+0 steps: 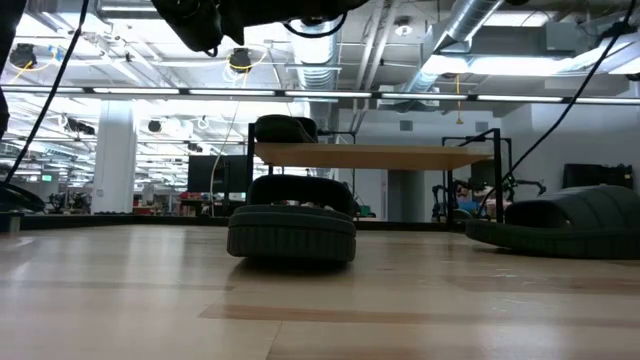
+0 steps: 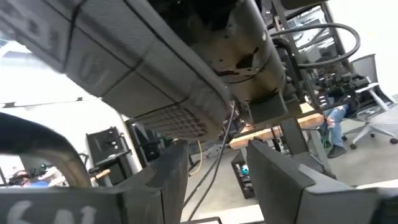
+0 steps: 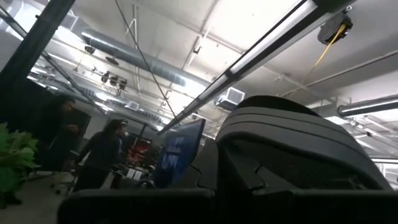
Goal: Pick and place slides into the shelf
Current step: Put the black slide on the shelf
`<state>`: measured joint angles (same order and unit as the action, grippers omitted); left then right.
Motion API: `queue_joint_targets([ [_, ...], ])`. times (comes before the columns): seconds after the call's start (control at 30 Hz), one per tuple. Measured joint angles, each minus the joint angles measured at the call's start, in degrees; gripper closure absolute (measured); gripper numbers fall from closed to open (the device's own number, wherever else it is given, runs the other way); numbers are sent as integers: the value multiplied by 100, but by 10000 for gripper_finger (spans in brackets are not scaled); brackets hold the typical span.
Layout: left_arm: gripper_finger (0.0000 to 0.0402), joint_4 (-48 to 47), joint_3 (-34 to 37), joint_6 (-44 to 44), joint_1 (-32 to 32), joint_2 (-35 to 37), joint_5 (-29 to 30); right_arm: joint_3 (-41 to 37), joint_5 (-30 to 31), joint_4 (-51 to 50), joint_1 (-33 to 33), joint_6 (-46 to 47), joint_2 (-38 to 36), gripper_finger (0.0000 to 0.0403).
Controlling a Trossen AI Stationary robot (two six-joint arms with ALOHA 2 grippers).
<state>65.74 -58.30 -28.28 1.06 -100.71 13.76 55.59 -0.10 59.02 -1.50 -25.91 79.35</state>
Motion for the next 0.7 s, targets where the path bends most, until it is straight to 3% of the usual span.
queue_joint_targets([
  [0.4, 249, 94, -4, 182, 0, 117, -523, 0, -628, -136, 2, 483, -155, 403],
  [0.7, 249, 125, -4, 287, 1, 142, -752, 0, -776, -240, 138, 504, -153, 403],
])
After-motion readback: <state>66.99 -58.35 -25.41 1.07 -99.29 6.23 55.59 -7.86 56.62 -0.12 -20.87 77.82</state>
